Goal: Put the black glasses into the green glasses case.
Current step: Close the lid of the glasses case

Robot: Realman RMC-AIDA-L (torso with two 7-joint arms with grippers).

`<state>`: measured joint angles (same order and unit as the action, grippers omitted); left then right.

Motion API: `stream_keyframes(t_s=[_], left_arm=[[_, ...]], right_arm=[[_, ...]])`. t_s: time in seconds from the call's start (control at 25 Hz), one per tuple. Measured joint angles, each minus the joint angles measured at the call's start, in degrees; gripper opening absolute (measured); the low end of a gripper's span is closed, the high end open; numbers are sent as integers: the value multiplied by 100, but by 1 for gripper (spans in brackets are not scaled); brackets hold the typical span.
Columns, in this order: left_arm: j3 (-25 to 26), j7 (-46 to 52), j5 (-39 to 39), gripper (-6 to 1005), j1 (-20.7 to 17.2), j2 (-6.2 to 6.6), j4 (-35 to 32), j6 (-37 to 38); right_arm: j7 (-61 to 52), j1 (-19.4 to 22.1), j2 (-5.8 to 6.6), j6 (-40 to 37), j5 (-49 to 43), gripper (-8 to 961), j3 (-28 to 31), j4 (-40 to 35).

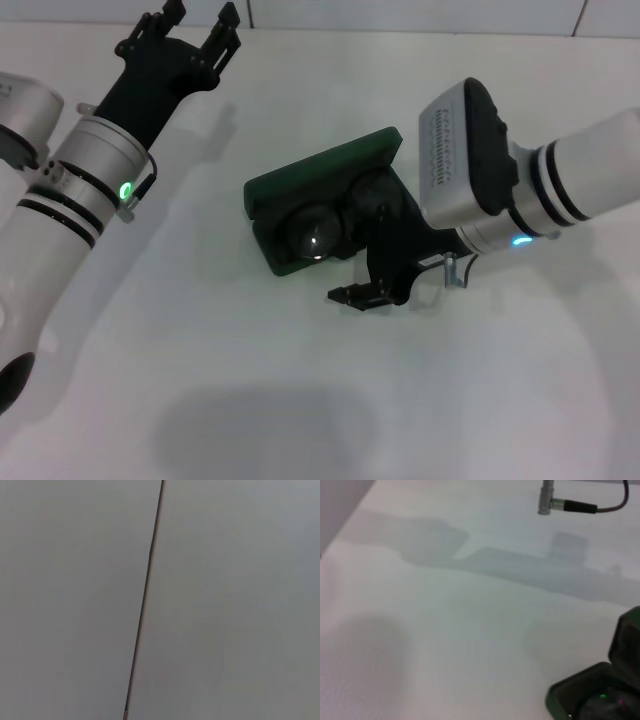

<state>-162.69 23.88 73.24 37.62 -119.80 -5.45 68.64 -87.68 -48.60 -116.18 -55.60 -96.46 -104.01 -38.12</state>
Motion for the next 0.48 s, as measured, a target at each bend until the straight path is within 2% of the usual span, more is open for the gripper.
stream_keyframes(t_s=[0.28, 0.48], left_arm=[[0, -8, -3, 710, 67, -8, 26, -1], [0, -16, -3, 715, 72, -9, 69, -4]], right_arm=[[-16, -43, 0, 473, 48, 536, -222, -41], [-7, 2, 6, 151, 122, 540, -191, -204]])
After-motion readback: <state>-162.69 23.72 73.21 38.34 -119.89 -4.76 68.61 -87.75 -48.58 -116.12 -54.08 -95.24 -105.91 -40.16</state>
